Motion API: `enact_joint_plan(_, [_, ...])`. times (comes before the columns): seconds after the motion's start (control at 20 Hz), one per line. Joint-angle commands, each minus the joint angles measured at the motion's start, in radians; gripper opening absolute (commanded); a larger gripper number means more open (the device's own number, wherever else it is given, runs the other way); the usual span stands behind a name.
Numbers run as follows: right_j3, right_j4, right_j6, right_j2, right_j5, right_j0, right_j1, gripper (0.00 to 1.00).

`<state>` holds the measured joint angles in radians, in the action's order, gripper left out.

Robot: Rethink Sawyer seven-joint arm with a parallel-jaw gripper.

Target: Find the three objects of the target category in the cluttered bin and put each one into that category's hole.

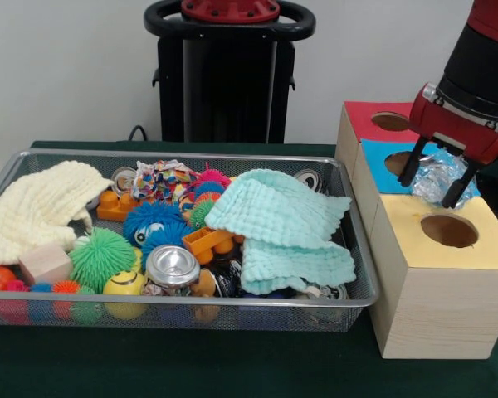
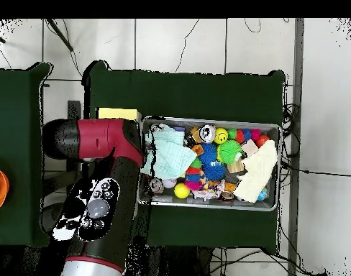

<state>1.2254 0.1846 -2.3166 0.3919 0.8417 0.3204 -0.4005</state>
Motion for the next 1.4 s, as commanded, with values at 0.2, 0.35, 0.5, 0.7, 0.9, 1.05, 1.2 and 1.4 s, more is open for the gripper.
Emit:
enact_joint_plan(0.2, [0.026,0.009,-0.195,-0.038,0.044,-0.008,0.046,0.00])
enact_joint_plan(0.35, [0.022,-0.008,-0.193,-0.023,0.026,0.004,0.050,0.00])
enact_joint_plan(0.5, [0.033,0.007,-0.196,-0.032,0.039,-0.004,0.047,0.00])
enact_joint_plan(0.7, [0.043,0.013,-0.186,-0.042,0.044,-0.011,0.040,0.00])
enact_joint_plan(0.9, [0.048,0.013,-0.175,-0.047,0.055,-0.014,0.036,0.00])
enact_joint_plan(1.05, [0.049,0.007,-0.165,-0.045,0.061,-0.015,0.033,0.00])
enact_joint_plan(1.2, [0.060,-0.004,-0.132,-0.053,0.058,-0.018,0.023,0.00])
enact_joint_plan(1.4, [0.067,-0.008,-0.129,-0.050,0.048,-0.018,0.019,0.00])
